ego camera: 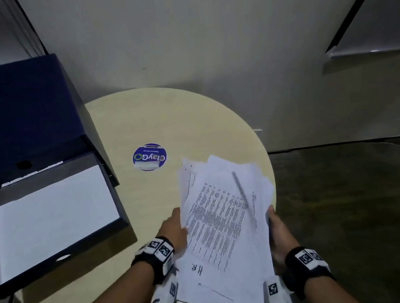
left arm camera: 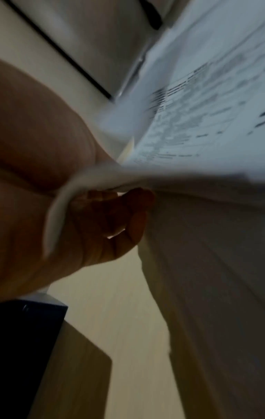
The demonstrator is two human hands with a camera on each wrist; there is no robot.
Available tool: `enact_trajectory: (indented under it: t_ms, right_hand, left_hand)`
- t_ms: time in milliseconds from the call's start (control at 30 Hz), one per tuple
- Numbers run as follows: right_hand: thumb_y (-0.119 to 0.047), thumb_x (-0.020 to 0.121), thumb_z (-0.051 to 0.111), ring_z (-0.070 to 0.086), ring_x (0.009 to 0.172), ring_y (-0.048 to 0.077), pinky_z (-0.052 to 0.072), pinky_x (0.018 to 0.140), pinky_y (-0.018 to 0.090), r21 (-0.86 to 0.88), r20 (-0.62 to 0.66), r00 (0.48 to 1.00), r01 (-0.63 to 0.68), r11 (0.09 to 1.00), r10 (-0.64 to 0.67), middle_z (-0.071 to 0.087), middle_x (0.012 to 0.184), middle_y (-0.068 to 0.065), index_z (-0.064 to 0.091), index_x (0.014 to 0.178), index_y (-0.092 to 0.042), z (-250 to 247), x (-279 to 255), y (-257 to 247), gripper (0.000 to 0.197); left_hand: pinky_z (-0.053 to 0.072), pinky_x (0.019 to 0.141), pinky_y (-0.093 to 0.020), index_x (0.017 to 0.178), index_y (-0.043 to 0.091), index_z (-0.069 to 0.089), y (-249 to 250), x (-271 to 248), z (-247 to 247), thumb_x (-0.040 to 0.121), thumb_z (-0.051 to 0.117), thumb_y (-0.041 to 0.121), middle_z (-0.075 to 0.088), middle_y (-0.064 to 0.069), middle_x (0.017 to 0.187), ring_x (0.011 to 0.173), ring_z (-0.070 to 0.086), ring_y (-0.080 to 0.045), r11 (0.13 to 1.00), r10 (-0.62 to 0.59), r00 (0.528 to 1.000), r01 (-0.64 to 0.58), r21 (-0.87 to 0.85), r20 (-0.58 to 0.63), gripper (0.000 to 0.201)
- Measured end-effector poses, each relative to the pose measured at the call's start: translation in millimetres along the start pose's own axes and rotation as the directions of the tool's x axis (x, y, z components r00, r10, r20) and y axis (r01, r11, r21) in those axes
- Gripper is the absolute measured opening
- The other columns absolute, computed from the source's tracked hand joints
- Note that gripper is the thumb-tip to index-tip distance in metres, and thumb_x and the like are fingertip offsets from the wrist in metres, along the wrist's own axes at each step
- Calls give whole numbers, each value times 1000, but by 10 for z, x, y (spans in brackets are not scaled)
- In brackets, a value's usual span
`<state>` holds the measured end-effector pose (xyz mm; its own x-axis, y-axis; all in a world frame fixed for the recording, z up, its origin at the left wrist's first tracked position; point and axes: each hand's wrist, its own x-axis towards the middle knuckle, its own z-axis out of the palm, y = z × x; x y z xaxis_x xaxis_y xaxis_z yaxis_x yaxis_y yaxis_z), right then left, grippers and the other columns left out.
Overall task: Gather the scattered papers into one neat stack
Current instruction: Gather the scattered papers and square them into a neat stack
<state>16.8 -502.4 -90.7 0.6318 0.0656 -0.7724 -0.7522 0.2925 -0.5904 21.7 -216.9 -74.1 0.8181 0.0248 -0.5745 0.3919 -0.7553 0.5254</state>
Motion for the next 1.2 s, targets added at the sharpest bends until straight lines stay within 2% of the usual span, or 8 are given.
enact_trajectory:
  t_ms: [100,267,467,600,733,900,1033,1200]
  right_hand:
    - [-63,70,80,49,138,24,41,111,54,-217,-88,995,19,976,-39,45,154,-2,18,158,-29,-266,338,183,113]
    - [-29,70,87,65,115,24,55,95,51,-474,-83,976,138,870,-200,62,136,3,48,138,-33,-406,644,398,78]
    - [18,91,53,65,118,30,49,102,51,-263,5,959,274,925,-282,69,128,9,54,136,-13,132,-189,-13,55]
    - [19,92,49,69,112,21,59,88,33,-183,88,915,402,897,-393,72,123,4,57,131,-15,295,-516,-387,52]
    - [3,91,64,72,104,22,56,93,42,-320,32,872,472,822,-488,75,117,7,66,119,-13,442,-647,-758,33]
    - [-8,84,75,67,99,28,51,86,35,-369,-92,868,426,826,-489,71,108,7,62,116,-7,694,-620,-828,35]
    - [2,90,65,61,75,25,47,55,25,-389,-163,815,465,795,-556,62,81,6,55,86,-9,872,-653,-873,16]
    - [-9,89,68,59,99,27,48,87,37,-334,-150,790,525,783,-594,62,102,9,59,112,-2,963,-680,-942,26]
  left_hand:
    - [47,93,-39,133,11,37,-102,45,120,98,44,27,43,-14,130,110,51,-30,982,-3,999,-7,187,52,39]
    - [41,97,-43,130,15,41,-72,58,153,97,44,39,31,-9,138,123,37,-31,912,60,996,-83,402,70,41]
    - [41,105,-41,140,29,37,-186,56,-50,75,57,72,38,0,146,133,42,-27,975,40,999,-44,-216,-21,81]
    - [41,95,-33,146,19,27,139,-129,-499,89,68,27,50,2,136,122,49,-20,682,68,990,-135,-719,-121,70]
    - [51,97,-37,134,14,46,464,-267,-927,86,67,0,63,2,124,114,61,-16,527,238,938,-342,-778,-251,54]
    - [53,91,-53,117,11,61,620,-370,-1077,63,72,7,71,-9,102,95,67,-24,499,254,867,-497,-710,-428,55]
    - [49,98,-53,106,22,68,612,-442,-1107,64,65,0,72,-2,105,103,65,-20,502,254,797,-593,-629,-549,47]
    - [53,88,-21,109,15,63,656,-519,-1181,66,66,5,71,2,101,92,66,2,411,239,762,-641,-648,-602,44]
